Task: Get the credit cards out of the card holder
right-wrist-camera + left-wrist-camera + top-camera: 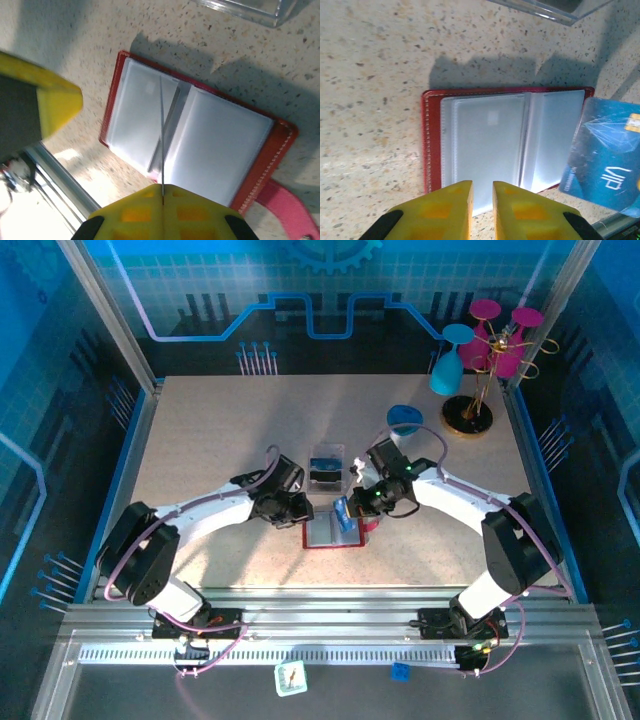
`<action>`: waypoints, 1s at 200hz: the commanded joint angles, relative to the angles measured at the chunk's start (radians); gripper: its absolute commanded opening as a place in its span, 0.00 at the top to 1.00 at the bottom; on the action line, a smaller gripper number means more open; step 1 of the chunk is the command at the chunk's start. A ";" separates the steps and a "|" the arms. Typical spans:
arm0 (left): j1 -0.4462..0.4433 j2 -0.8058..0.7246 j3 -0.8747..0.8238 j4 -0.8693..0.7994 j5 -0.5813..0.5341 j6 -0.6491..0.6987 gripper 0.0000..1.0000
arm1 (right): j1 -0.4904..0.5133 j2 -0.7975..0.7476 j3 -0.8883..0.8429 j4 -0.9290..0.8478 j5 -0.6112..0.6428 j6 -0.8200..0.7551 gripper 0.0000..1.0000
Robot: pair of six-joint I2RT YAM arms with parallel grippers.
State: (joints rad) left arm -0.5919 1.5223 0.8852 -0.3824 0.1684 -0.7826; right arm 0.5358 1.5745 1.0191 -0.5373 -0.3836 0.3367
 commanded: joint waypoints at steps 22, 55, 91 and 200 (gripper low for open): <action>0.030 -0.065 -0.061 0.004 -0.013 0.008 0.80 | 0.004 -0.014 0.103 -0.179 0.161 -0.426 0.98; 0.042 -0.102 -0.097 0.007 -0.017 0.003 0.79 | 0.004 -0.007 0.157 -0.248 0.231 -0.666 1.00; 0.049 -0.127 -0.126 0.007 -0.020 -0.006 0.79 | 0.003 0.021 0.246 -0.319 0.253 -0.789 1.00; 0.119 -0.222 -0.230 -0.023 -0.015 -0.009 0.77 | 0.007 0.214 0.563 -0.443 0.283 -1.007 1.00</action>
State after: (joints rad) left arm -0.4908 1.3319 0.6815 -0.3813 0.1562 -0.7856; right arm 0.5362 1.7344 1.4956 -0.9237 -0.1078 -0.6006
